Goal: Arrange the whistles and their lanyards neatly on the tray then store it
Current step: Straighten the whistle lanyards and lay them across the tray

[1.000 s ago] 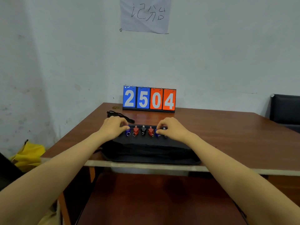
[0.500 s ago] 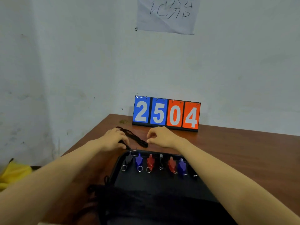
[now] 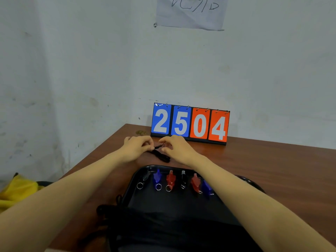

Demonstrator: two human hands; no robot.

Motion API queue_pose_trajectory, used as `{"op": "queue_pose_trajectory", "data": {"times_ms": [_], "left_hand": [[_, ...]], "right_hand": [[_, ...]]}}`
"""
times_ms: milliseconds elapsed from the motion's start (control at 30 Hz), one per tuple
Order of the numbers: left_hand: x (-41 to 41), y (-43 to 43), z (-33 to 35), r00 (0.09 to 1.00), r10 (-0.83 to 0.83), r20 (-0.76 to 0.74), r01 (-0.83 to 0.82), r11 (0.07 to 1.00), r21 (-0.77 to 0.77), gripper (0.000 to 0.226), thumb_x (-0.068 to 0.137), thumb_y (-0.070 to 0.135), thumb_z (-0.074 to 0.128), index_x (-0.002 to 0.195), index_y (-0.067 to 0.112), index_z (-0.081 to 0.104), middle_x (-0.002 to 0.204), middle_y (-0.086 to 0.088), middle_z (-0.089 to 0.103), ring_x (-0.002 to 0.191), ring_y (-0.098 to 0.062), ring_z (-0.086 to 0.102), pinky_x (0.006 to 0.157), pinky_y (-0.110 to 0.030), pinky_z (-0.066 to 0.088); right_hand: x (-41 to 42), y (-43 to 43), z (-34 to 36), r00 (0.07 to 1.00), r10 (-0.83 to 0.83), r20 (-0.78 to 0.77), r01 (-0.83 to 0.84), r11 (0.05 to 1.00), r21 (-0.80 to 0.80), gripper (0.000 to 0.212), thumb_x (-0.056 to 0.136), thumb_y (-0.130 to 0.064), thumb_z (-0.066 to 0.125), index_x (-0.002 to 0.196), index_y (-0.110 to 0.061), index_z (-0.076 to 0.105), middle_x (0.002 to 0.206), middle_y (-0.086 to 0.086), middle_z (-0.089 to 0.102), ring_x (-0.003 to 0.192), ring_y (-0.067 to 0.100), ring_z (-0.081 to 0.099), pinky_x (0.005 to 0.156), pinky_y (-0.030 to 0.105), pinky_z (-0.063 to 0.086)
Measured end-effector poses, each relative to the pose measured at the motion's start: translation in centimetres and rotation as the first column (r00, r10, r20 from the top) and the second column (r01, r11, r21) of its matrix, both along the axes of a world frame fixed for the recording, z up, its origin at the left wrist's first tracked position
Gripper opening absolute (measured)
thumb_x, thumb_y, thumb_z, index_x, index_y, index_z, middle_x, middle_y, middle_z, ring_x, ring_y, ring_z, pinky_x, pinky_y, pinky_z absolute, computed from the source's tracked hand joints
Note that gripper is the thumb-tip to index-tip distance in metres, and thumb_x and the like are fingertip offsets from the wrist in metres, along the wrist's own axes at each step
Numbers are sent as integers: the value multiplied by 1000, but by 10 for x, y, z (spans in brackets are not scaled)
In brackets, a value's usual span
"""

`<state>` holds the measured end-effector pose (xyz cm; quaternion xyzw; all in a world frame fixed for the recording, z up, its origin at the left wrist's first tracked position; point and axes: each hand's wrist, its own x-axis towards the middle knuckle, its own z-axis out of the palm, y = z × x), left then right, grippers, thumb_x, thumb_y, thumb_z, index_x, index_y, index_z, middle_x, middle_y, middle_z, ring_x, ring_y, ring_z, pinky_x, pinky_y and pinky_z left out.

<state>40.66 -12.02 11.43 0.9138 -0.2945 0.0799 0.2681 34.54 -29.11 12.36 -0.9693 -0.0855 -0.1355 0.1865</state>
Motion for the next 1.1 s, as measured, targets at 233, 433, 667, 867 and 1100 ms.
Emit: {"op": "queue_pose_trajectory", "data": {"times_ms": [233,433,667,867,1100], "left_hand": [[-11,-5,0,1000,2,14,-2,1000,-23,9,91,35,55,83,32,55,78,16,60,76,-4,53,96,-37,38],[-20,-10,6,991,53,125,-49,998,-32,10,88,35,59,78,34,59,93,14,55,97,-9,48,99,-41,36],[-30,-22,11,998,-20,54,24,996,-88,7,90,33,56,85,29,59,86,12,62,95,-14,59,101,-42,39],[-36,-23,20,997,0,80,4,999,-47,23,92,33,54,107,21,66,94,3,66,90,-13,55,96,-36,42],[-31,-18,26,991,91,97,-97,994,58,28,95,36,49,105,18,68,94,2,61,91,-15,50,91,-36,39]], "right_hand": [[-10,-6,7,998,-40,46,45,993,-111,22,94,-23,54,105,-14,69,103,4,68,93,18,59,84,36,52],[-18,-18,6,997,-74,4,74,993,-89,27,93,-28,55,112,-13,68,109,3,69,97,17,62,87,34,52],[-28,-17,12,999,16,45,-20,996,85,34,91,-33,58,120,-17,61,115,1,66,104,14,59,94,32,50],[-38,-23,30,979,-90,182,67,989,130,24,95,-27,52,105,-15,69,104,-1,69,93,12,59,86,29,49],[-63,-66,66,885,-337,321,180,884,432,23,96,-19,51,106,-10,69,99,5,70,83,13,56,76,24,47]]}}
